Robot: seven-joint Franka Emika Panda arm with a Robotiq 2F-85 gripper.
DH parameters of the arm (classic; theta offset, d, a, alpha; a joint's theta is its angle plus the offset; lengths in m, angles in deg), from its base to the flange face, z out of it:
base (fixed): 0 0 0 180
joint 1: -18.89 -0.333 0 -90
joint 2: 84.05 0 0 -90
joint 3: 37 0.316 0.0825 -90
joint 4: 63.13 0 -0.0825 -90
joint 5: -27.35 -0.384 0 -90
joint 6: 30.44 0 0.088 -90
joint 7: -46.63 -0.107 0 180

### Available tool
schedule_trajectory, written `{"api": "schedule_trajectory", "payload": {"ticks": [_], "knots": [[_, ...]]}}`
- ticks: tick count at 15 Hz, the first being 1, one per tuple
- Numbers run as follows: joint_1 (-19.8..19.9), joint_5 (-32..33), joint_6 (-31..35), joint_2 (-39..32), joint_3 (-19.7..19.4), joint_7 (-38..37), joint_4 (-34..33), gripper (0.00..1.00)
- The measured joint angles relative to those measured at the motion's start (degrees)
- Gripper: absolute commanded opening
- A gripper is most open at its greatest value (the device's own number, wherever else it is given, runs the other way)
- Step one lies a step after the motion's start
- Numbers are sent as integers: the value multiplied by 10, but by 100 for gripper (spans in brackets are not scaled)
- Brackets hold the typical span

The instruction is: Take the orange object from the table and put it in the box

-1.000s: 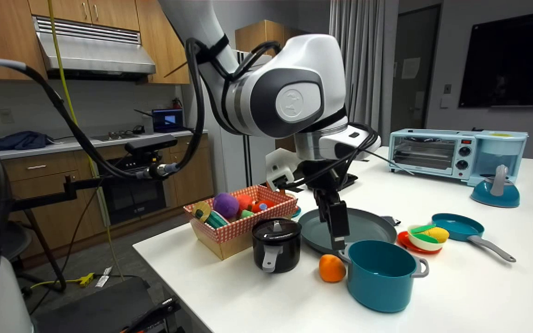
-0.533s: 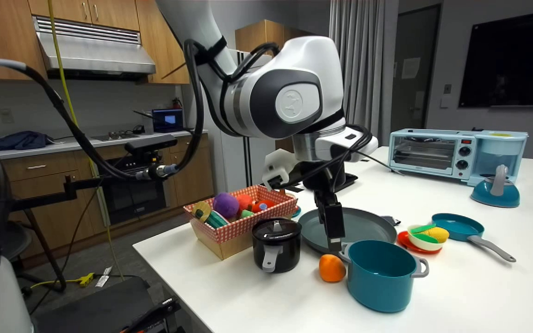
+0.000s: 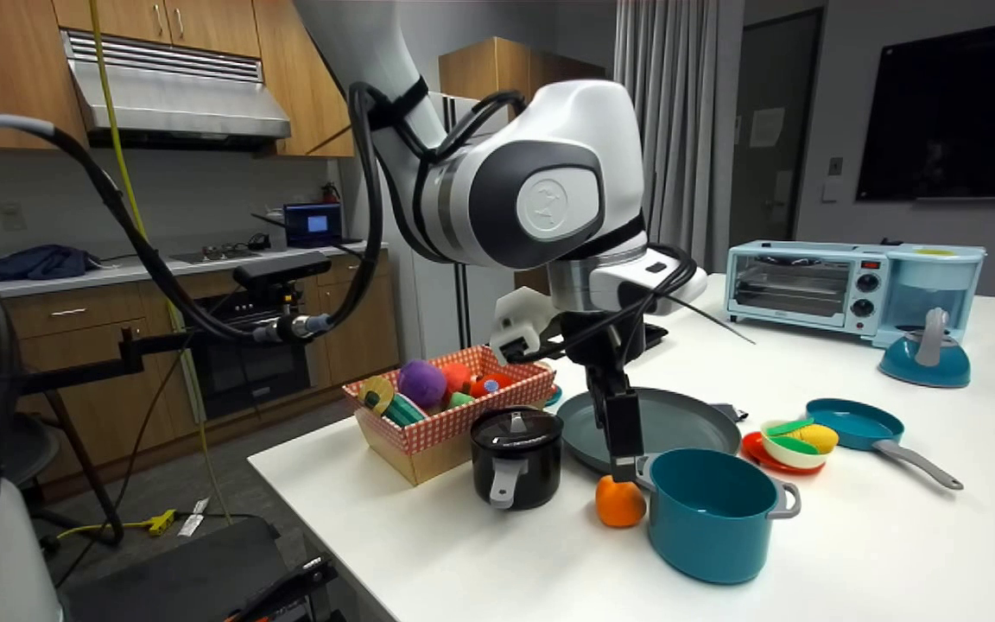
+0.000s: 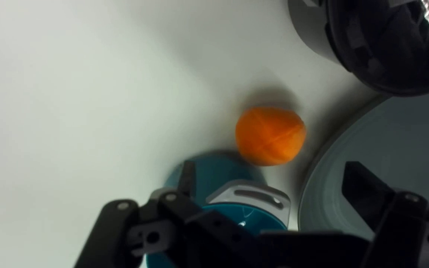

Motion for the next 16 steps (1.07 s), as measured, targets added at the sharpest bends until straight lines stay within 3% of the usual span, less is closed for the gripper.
{"api": "schedule_trajectory", "payload": {"ticks": [16], "knots": [[1,-60,0,-72,-8,41,-33,100]]}}
